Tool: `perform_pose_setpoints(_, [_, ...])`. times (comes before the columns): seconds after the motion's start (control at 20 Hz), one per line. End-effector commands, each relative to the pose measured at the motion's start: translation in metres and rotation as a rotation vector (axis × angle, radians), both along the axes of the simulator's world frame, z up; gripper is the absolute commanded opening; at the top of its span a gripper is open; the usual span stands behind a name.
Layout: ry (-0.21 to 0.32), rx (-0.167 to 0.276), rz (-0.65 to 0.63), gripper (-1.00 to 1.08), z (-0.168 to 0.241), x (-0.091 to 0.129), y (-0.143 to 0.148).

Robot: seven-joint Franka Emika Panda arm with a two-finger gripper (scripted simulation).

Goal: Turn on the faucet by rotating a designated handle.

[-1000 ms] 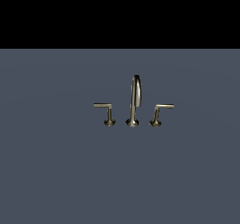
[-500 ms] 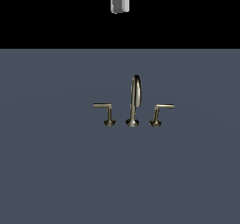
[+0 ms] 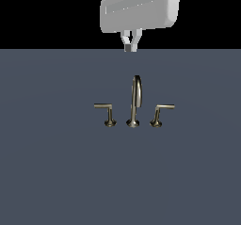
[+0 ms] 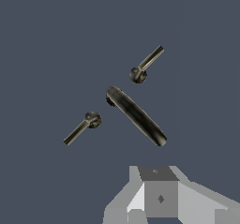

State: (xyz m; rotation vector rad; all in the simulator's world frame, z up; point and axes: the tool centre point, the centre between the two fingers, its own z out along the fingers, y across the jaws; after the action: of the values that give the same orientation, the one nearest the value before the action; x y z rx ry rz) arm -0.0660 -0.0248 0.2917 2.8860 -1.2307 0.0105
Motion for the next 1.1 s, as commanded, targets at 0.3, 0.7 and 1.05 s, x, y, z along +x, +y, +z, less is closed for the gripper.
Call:
perform_pose_setpoints(0.3, [0.000,0.002,-0.231,-1.00,-0.059,0.044,-0.034])
perform_pose_setpoints(0.7, [0.001,0.002,-0.459,-1.00,-0.118,0.079,-0.077])
perform_pose_setpoints(1.05, [0.001,0.002,-0.644,-1.00,-0.164,0.100,-0.118])
